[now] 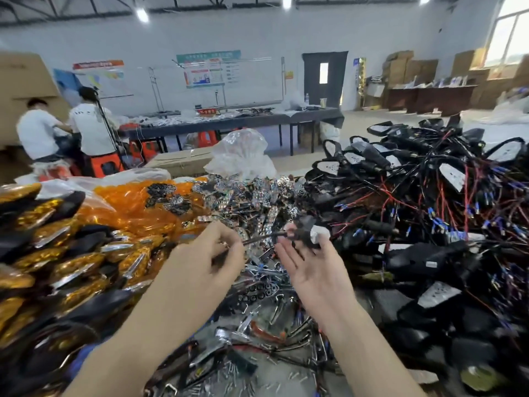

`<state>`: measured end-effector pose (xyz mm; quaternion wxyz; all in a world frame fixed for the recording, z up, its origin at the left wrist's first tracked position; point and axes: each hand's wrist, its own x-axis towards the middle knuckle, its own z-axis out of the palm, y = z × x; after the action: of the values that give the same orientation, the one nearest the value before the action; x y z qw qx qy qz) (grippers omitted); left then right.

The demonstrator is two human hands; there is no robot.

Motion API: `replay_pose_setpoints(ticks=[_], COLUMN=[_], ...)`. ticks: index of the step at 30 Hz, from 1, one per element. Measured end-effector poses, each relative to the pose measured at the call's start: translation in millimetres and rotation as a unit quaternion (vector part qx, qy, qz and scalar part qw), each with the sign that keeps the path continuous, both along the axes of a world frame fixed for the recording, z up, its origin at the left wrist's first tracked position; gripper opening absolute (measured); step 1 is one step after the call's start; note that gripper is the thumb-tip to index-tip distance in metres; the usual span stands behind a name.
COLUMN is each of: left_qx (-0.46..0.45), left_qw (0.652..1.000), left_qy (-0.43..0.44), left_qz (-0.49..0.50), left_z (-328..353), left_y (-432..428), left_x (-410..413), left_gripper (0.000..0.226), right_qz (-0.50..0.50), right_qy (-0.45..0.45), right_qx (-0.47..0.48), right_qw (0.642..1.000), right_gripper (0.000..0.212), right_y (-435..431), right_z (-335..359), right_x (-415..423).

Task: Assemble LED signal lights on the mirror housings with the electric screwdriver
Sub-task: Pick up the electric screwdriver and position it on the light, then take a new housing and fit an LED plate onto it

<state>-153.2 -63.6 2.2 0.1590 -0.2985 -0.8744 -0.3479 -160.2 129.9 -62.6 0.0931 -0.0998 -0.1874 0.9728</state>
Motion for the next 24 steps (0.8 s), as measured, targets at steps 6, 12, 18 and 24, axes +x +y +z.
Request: replay_pose_setpoints(ticks=[6,12,18,24], left_qx=[-0.138,-0.226,-0.257,-0.246], left_qw=[0.983,0.947,0.946,0.95], left_qy=[-0.036,0.012,-0.025,0.011], left_qz=[0.118,0.229,0.196,0.191], left_z=[-54.7,-55.9,-65.7,-88.5], left_y=[-57.0,-73.7,-49.4,-38.6], left_x=[-3.8,16.3,57.7,56.9], left_gripper=[0.006,0.008,0.04,0.029], right_qz=[0.016,0.003,-0.032,-0.054], right_qy=[-0.033,-0.026,-0.003,0.019], right_qx=[0.098,0.138,0.071,0.048], right_qw=[0.994,0.99,0.997,0.997], right_gripper=[0.027,0.015,0.016,0.011], right_y=[-17.3,-31.0,-39.7,-30.7], right_z=[-7.1,-6.3,-14.6,-20.2], right_x=[4.7,19.1,23.3,29.4])
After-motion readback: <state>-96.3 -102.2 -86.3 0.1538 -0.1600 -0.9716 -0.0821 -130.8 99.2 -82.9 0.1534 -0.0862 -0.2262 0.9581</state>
